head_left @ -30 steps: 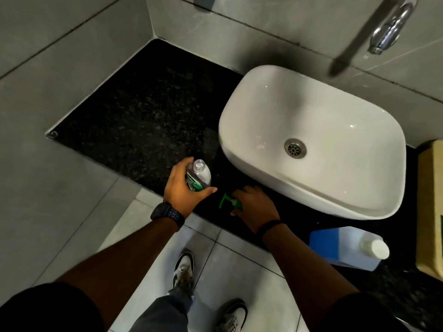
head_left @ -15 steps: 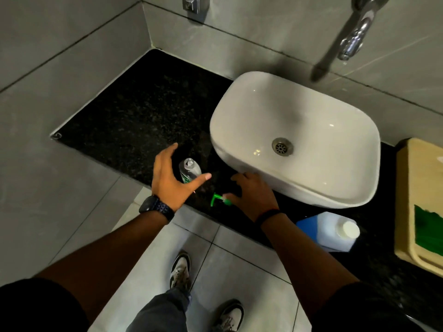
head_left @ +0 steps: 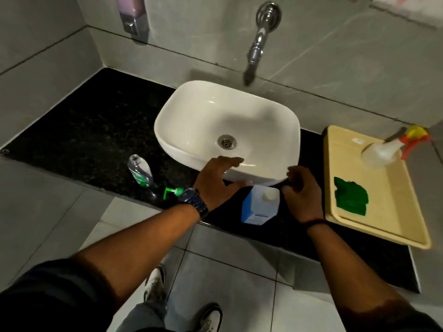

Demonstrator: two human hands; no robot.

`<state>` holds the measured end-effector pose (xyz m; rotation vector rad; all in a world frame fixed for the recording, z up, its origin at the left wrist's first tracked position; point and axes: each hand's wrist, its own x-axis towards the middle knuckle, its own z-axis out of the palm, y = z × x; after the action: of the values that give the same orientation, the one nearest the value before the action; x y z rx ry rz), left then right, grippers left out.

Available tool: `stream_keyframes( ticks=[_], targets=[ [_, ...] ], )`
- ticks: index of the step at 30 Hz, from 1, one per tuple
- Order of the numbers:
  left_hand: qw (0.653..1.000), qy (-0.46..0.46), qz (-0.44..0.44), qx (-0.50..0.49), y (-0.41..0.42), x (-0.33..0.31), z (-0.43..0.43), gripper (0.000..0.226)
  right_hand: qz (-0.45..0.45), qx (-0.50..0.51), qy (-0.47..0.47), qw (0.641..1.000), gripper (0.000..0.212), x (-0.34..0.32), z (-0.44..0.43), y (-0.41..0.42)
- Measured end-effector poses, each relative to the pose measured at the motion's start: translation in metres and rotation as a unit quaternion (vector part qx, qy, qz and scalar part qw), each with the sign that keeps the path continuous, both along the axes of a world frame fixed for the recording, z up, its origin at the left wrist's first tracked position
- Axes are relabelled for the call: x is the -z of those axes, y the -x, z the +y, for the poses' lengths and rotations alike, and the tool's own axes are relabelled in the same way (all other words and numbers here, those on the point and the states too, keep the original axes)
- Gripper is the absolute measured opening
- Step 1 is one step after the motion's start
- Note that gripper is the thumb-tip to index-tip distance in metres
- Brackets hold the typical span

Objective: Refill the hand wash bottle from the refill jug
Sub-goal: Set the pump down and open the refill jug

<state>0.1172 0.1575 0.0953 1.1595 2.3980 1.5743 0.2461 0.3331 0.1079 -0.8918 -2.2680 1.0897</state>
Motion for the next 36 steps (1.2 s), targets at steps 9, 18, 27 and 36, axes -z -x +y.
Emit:
stream_keyframes(
  ticks=[9,18,27,36],
  targets=[
    [0.994,0.078,0.041,0.063,-0.046,0.018,0.043,0.051,-0.106,-0.199,0.104,0.969,0.086,0.054,0.005,-0.031],
    [0.998,0.060,0.011,0.004,-0.055,0.026,0.055,0.028,-0.089,-0.161,0.108,0.977,0.061,0.064,-0.002,-0.014],
    [0.998,-0.005,-0.018,-0.061,-0.058,0.024,0.042,0.056,-0.094,-0.141,0.103,0.980,0.066,0.061,-0.006,-0.016],
    [0.998,0.023,-0.005,-0.064,-0.050,0.015,0.055,0.064,-0.095,-0.135,0.100,0.981,0.066,0.061,-0.009,-0.014]
  ],
)
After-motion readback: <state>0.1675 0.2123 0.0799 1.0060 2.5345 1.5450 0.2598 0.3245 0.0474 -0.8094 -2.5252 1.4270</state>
